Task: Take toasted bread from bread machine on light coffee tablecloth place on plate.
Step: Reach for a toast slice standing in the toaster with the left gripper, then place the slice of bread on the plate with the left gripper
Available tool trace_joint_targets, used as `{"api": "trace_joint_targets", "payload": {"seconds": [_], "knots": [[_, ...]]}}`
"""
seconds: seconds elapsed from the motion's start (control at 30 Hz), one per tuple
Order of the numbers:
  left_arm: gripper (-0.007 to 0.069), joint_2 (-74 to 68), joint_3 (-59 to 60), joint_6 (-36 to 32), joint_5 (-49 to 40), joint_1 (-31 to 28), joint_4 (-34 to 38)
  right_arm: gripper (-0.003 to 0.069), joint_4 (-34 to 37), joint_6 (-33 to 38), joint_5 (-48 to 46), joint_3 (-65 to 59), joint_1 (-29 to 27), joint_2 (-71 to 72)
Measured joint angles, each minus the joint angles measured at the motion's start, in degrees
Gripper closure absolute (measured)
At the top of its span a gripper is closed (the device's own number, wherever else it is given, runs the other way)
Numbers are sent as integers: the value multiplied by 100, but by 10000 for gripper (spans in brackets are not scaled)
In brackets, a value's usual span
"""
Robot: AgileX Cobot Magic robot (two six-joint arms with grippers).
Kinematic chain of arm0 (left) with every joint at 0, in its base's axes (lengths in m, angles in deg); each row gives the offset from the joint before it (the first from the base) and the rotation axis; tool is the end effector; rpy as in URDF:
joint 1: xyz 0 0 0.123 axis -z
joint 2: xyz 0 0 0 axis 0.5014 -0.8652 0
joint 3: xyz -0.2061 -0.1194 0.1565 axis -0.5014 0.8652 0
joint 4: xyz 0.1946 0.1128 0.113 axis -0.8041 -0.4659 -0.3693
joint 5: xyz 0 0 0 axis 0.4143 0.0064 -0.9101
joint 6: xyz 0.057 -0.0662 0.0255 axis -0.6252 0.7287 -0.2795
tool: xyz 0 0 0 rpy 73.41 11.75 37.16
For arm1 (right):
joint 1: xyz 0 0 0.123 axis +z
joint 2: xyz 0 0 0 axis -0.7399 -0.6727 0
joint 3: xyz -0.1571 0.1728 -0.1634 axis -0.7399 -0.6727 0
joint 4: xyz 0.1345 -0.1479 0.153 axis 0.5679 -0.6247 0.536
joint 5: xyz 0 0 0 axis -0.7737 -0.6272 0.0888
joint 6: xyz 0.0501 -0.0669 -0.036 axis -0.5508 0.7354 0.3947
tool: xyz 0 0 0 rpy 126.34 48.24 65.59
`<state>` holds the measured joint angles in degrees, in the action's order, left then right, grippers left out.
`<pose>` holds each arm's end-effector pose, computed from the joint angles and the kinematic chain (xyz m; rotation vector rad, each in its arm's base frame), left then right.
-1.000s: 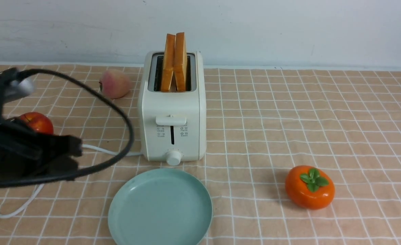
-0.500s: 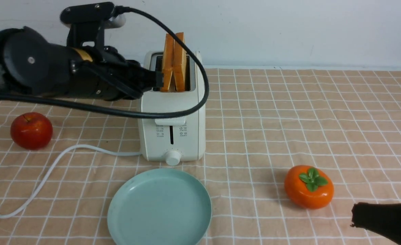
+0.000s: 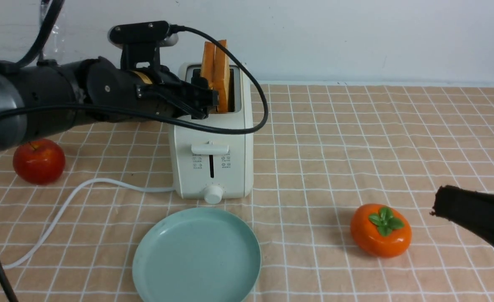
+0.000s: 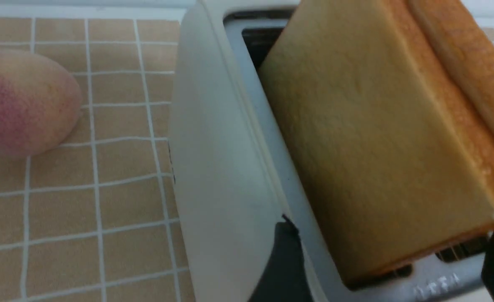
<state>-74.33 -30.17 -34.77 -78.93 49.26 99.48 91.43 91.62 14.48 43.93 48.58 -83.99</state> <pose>0.3843 -0.1362 0.2781 0.0540 2.0604 -0.4238 0.1305 0.0621 0.3127 -0.0229 1.8488 1.0610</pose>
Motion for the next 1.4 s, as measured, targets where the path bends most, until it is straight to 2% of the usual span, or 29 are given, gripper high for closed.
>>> {"api": "trace_joint_targets", "payload": {"seconds": [0.07,0.13,0.2,0.23,0.27,0.33,0.53,0.73,0.97,1.07,1.17,1.23,1.27,1.33,1.4], "knots": [[145,-91,-21,-12,206,0,-15,664,78,35,0,0,0,0],[250,-153,-21,-25,340,-6,-89,662,92,49,5,0,0,0],[413,-187,-21,-25,438,-18,-189,660,96,64,11,0,0,0],[449,-187,-21,-25,438,-25,-205,660,96,62,11,0,0,0],[564,-187,-40,-26,372,-17,-245,659,96,70,11,0,0,0],[611,-181,-67,-26,231,3,-374,660,103,72,11,0,0,0],[611,276,-80,-26,-38,5,-674,659,103,76,17,0,0,0],[611,1621,-80,75,-598,0,-711,655,158,76,17,0,0,0],[611,3154,76,1096,-2673,0,-734,651,158,76,-1,0,0,0],[611,3664,750,1473,-2988,0,-687,650,158,80,-1,0,0,0],[611,4159,2039,1625,-2783,0,-366,647,158,80,-1,0,0,0],[611,4313,2962,1591,-2449,0,133,645,158,80,-1,0,0,0],[611,4323,3050,1579,-2363,0,198,645,158,80,-1,0,0,0],[611,4322,4052,1128,-1727,0,1273,643,158,80,-1,0,0,0],[611,4300,4290,841,-1550,0,1681,644,158,80,-1,0,0,0]]}}
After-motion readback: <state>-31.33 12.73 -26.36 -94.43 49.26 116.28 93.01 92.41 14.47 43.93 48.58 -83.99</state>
